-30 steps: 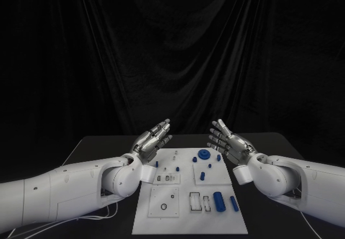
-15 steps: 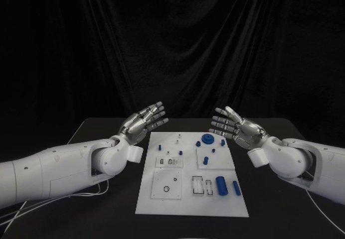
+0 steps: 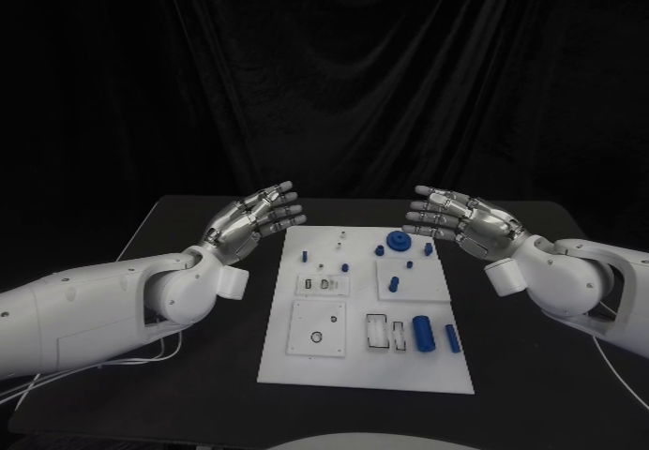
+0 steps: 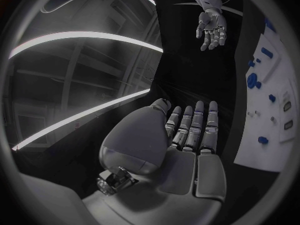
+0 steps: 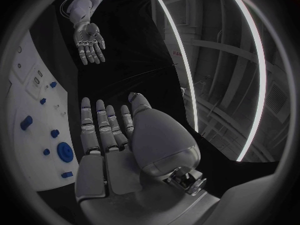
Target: Assemble the parts on the task board
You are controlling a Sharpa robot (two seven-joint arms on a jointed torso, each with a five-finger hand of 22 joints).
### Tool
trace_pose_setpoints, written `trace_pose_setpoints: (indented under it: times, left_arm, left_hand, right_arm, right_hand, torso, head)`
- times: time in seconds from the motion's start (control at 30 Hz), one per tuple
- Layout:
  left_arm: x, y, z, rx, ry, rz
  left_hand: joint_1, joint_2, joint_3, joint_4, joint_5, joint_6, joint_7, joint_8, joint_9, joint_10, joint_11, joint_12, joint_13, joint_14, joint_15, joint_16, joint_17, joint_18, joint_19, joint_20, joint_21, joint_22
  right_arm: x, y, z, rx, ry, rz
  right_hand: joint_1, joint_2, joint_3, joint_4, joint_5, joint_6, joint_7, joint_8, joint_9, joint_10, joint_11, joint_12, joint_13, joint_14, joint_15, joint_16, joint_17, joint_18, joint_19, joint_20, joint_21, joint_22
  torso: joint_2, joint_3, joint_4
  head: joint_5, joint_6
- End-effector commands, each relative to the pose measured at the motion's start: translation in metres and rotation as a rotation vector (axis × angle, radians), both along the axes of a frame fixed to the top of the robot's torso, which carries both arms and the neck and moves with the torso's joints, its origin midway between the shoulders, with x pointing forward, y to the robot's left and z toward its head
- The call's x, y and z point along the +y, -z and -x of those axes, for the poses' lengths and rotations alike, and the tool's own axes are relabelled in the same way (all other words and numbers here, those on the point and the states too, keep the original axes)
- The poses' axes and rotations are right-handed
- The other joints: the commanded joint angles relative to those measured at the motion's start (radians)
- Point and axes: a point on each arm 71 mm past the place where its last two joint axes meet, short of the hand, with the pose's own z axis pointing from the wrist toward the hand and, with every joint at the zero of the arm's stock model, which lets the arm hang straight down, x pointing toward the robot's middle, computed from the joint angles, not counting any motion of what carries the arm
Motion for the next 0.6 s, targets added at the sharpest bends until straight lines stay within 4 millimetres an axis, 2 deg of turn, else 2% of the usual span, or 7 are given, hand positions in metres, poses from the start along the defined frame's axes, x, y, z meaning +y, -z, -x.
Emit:
trace_pose_setpoints:
  times: [0.03, 0.17, 0.23, 0.3, 0.37, 0.47, 0.6]
  left_arm:
    - [0.008, -0.009, 0.005, -0.081, -0.031, 0.033]
    - [0.019, -0.012, 0.011, -0.082, -0.05, 0.029]
    - [0.022, -0.013, 0.012, -0.084, -0.054, 0.03]
    - [0.024, -0.013, 0.014, -0.085, -0.056, 0.031]
    - [0.026, -0.014, 0.015, -0.086, -0.059, 0.033]
    - [0.026, -0.015, 0.018, -0.089, -0.058, 0.036]
    - [0.025, -0.018, 0.021, -0.093, -0.054, 0.044]
  left_hand:
    - [-0.003, -0.012, 0.016, 0.001, 0.0, 0.009, 0.0, 0.006, 0.001, 0.014, 0.006, 0.016, 0.003, 0.021, 0.0, 0.036, 0.013, -0.002, 0.016, -0.002, 0.016, 0.008]
    - [-0.014, -0.024, 0.044, 0.001, -0.001, 0.029, 0.007, 0.014, 0.002, 0.034, 0.016, 0.044, 0.011, 0.054, -0.005, 0.124, 0.057, -0.002, 0.049, -0.005, 0.058, 0.03]
    - [-0.016, -0.029, 0.057, -0.002, 0.0, 0.038, 0.009, 0.017, 0.003, 0.043, 0.02, 0.058, 0.016, 0.06, -0.007, 0.167, 0.083, -0.002, 0.057, -0.007, 0.079, 0.042]
    - [-0.02, -0.033, 0.068, -0.004, 0.0, 0.043, 0.011, 0.019, 0.003, 0.045, 0.023, 0.067, 0.019, 0.057, -0.006, 0.198, 0.103, -0.003, 0.059, -0.009, 0.094, 0.052]
    - [-0.021, -0.034, 0.072, -0.005, 0.0, 0.047, 0.011, 0.021, 0.004, 0.046, 0.024, 0.07, 0.021, 0.055, -0.006, 0.208, 0.11, -0.004, 0.058, -0.009, 0.1, 0.056]
    - [-0.022, -0.035, 0.078, -0.007, 0.001, 0.055, 0.013, 0.024, 0.005, 0.047, 0.026, 0.074, 0.022, 0.049, -0.004, 0.22, 0.119, -0.006, 0.056, -0.009, 0.107, 0.06]
    - [-0.022, -0.036, 0.083, -0.009, 0.001, 0.061, 0.015, 0.026, 0.005, 0.048, 0.028, 0.077, 0.023, 0.046, -0.002, 0.228, 0.125, -0.007, 0.055, -0.008, 0.112, 0.064]
  right_arm:
    - [-0.005, -0.007, 0.0, -0.061, -0.011, 0.088]
    - [-0.011, -0.015, -0.004, -0.137, -0.023, 0.203]
    - [-0.012, -0.02, -0.007, -0.184, -0.042, 0.284]
    - [-0.013, -0.026, -0.011, -0.229, -0.063, 0.368]
    - [-0.013, -0.032, -0.015, -0.279, -0.078, 0.468]
    - [-0.013, -0.043, -0.019, -0.345, -0.085, 0.594]
    - [-0.011, -0.057, -0.023, -0.432, -0.095, 0.762]
  right_hand:
    - [0.019, -0.008, 0.025, -0.019, 0.0, 0.023, 0.009, 0.046, 0.014, 0.026, -0.002, 0.061, 0.022, 0.033, -0.005, 0.07, 0.04, 0.019, 0.064, -0.016, 0.03, 0.011]
    - [0.053, -0.03, 0.065, -0.044, -0.003, 0.045, 0.017, 0.118, 0.04, 0.069, -0.009, 0.114, 0.041, 0.072, -0.018, 0.15, 0.09, 0.016, 0.132, -0.039, 0.084, 0.037]
    - [0.103, -0.058, 0.1, -0.103, 0.07, 0.085, 0.043, 0.2, 0.072, 0.149, -0.023, 0.181, 0.072, 0.144, -0.04, 0.234, 0.14, 0.01, 0.205, -0.074, 0.202, 0.106]
    - [0.102, -0.078, 0.124, -0.128, 0.087, 0.078, 0.049, 0.25, 0.088, 0.197, -0.031, 0.199, 0.085, 0.168, -0.043, 0.299, 0.19, -0.014, 0.16, -0.113, 0.374, 0.23]
    - [0.105, -0.088, 0.141, -0.144, 0.088, 0.075, 0.052, 0.26, 0.088, 0.223, -0.039, 0.223, 0.102, 0.213, -0.061, 0.338, 0.216, -0.016, 0.147, -0.133, 0.493, 0.314]
    - [0.079, -0.098, 0.183, -0.139, 0.07, 0.091, 0.073, 0.265, 0.078, 0.263, -0.049, 0.259, 0.133, 0.287, -0.078, 0.412, 0.268, -0.02, 0.113, -0.131, 0.689, 0.458]
    - [0.057, -0.121, 0.234, -0.136, 0.076, 0.124, 0.089, 0.255, 0.065, 0.288, -0.07, 0.275, 0.154, 0.382, -0.103, 0.55, 0.348, 0.009, 0.159, -0.121, 0.845, 0.562]
  torso:
    - [0.037, -0.0046, 0.0089]
    - [0.059, -0.0057, 0.0087]
    - [0.07, -0.0061, 0.0071]
    - [0.079, -0.0063, 0.0051]
    - [0.091, -0.0065, 0.0046]
    - [0.107, -0.0066, 0.0066]
    - [0.126, -0.0079, 0.0078]
  head:
    - [-0.001, -0.007]
    - [0.007, -0.021]
    - [0.014, -0.028]
    - [0.018, -0.035]
    - [0.018, -0.038]
    - [0.012, -0.037]
    - [0.007, -0.034]
